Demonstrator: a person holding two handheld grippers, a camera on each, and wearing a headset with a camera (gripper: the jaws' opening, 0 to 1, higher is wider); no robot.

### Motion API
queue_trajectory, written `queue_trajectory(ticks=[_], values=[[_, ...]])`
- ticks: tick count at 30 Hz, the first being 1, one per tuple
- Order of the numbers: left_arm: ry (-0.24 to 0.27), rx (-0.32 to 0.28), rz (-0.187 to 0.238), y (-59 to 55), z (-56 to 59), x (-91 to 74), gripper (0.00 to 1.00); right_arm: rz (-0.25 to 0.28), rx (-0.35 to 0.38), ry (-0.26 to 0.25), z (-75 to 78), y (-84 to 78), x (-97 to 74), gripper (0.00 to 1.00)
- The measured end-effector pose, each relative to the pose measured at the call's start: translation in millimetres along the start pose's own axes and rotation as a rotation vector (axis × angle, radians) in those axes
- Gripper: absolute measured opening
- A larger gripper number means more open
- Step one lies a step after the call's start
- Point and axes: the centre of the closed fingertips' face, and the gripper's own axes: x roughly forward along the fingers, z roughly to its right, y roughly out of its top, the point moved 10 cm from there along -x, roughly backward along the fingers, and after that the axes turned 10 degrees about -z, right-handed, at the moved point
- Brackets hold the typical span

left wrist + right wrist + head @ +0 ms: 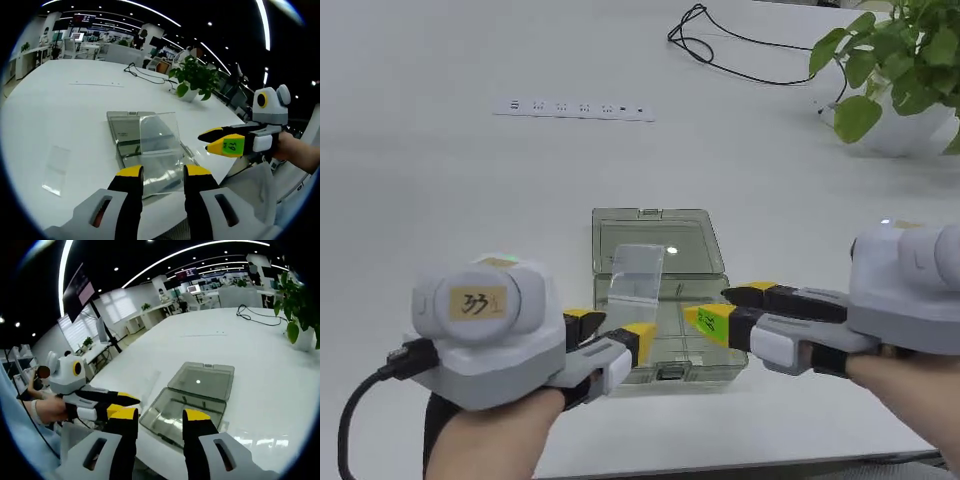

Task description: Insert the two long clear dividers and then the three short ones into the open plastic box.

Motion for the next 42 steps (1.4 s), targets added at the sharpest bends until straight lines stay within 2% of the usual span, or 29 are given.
queue_trajectory(ticks=[9,15,26,30,31,33,36,42], values=[[-0.018,0.028,0.025,0.5,7.6,5.6,0.30,0.002,0.133,0.044,-3.8,9.2,18.5,0.23],[-0.028,0.029,0.042,2.7,9.9,7.8,0.30,0.017,0.184,0.046,-4.0,11.0,19.8,0.16],[-0.051,0.029,0.046,1.1,12.4,12.1,0.30,-0.007,0.197,0.053,-4.7,9.8,22.4,0.04],[-0.072,-0.017,0.049,0.1,10.9,12.8,0.30,-0.021,0.204,0.058,-2.9,12.8,23.4,0.03],[-0.083,-0.046,0.049,-0.8,11.1,13.2,0.30,-0.028,0.208,0.059,-3.6,13.5,23.6,0.03],[-0.089,-0.052,0.050,-1.7,10.4,13.8,0.30,-0.043,0.205,0.057,-4.7,14.1,23.6,0.03],[-0.108,-0.092,0.050,-3.8,10.3,15.4,0.30,-0.061,0.204,0.056,-1.8,15.0,24.1,0.02],[-0.115,-0.065,0.054,-4.3,10.4,17.0,0.30,-0.086,0.197,0.052,-5.0,15.3,23.3,0.02]])
